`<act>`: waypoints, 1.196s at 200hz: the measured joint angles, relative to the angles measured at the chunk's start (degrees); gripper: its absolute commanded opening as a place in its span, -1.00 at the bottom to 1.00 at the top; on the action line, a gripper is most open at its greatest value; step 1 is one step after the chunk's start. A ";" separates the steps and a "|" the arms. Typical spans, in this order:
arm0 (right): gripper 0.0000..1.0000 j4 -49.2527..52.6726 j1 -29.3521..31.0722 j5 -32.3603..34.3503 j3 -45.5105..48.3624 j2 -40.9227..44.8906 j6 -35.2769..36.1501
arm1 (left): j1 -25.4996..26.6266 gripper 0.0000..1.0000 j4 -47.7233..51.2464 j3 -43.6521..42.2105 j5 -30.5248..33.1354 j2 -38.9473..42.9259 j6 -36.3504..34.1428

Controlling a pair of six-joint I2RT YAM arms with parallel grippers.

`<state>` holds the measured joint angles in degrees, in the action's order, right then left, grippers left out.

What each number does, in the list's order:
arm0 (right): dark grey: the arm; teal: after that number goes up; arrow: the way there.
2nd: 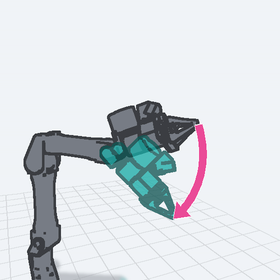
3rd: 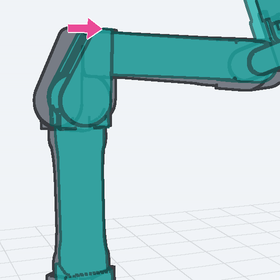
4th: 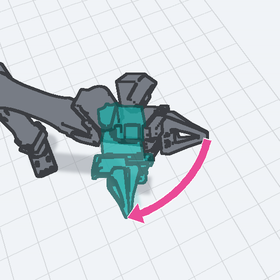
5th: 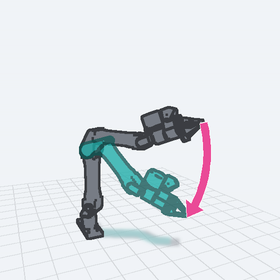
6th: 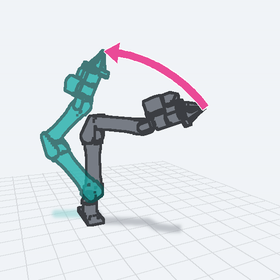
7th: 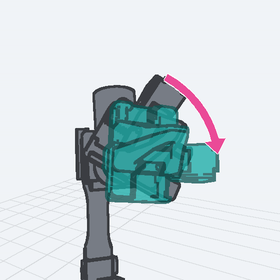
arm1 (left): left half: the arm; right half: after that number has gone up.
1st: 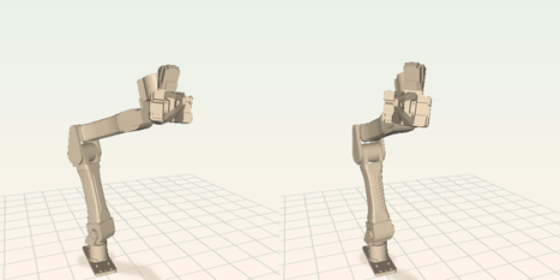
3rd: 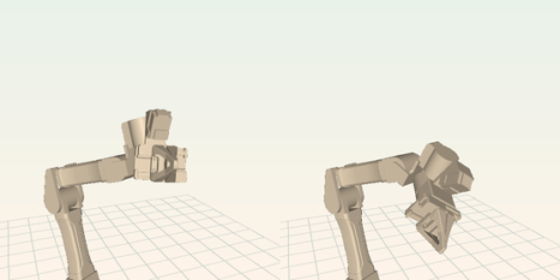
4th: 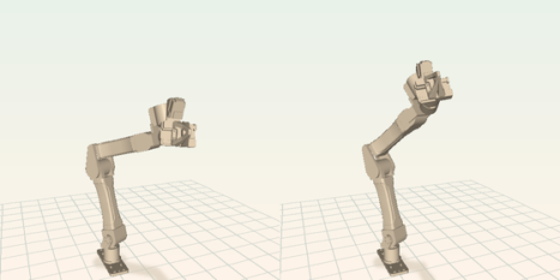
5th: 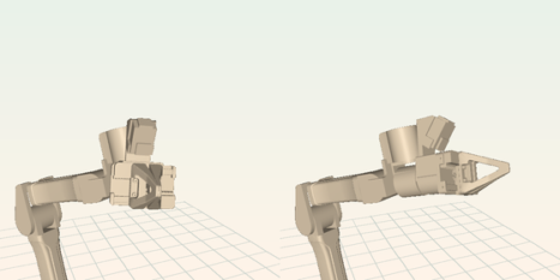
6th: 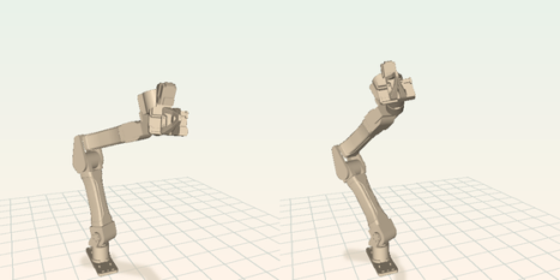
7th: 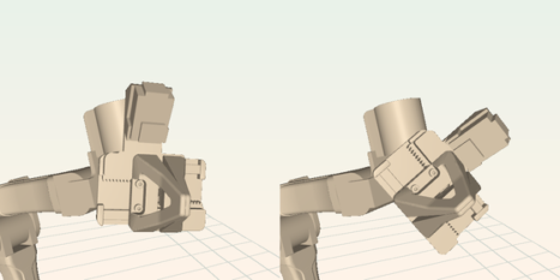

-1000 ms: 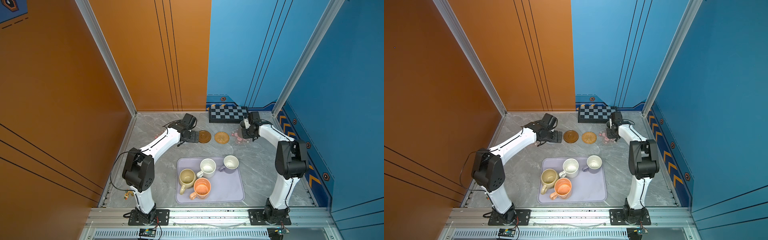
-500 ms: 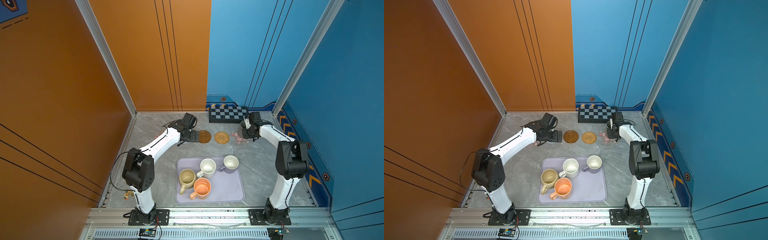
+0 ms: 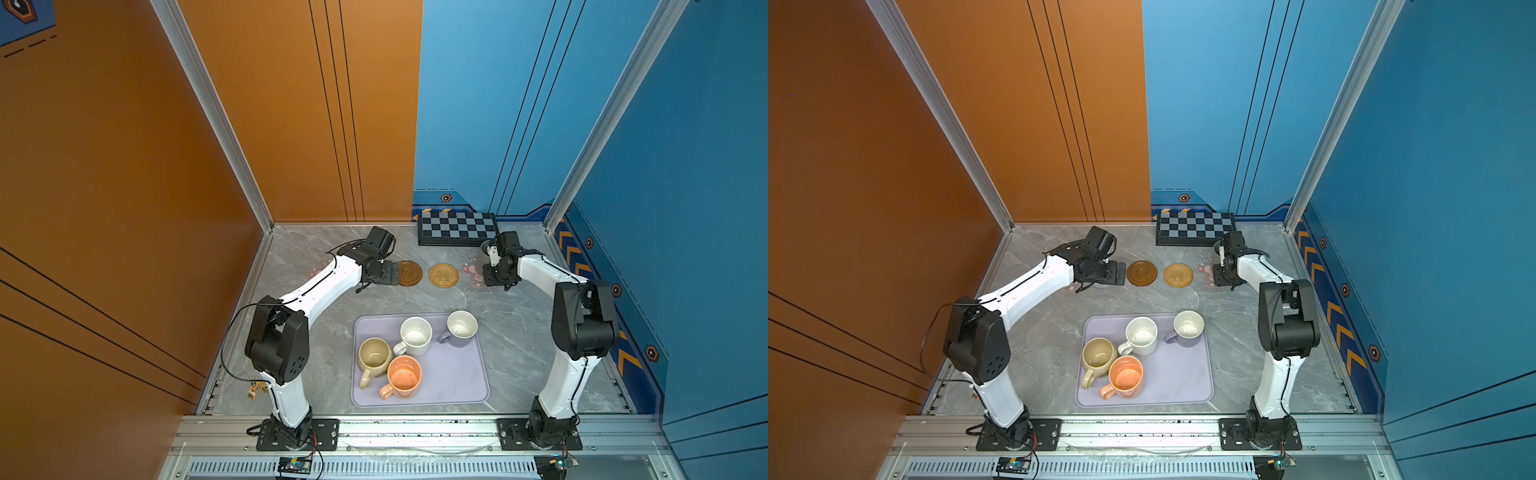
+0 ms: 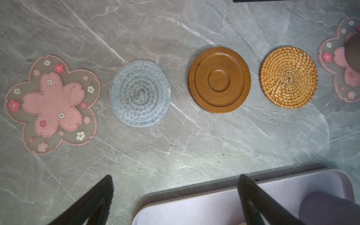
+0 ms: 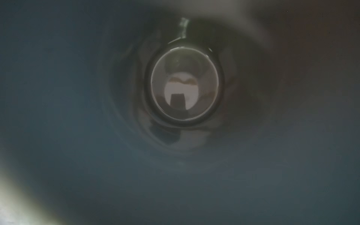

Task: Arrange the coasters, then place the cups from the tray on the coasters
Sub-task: 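Lower the grey mug onto the pink flower coaster and open the right gripper, then raise the right gripper off the grey mug while left gripper moves over the beige mug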

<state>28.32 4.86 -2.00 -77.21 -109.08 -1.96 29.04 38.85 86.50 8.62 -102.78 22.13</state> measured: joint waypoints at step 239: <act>0.29 6.23 3.28 -9.05 7.43 32.24 -6.19 | 6.32 0.98 7.56 -19.56 8.41 24.81 -1.27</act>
<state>34.54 8.14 -11.05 -69.78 -76.84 -8.14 35.35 46.41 66.94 17.04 -77.97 20.86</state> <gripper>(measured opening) 0.642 0.989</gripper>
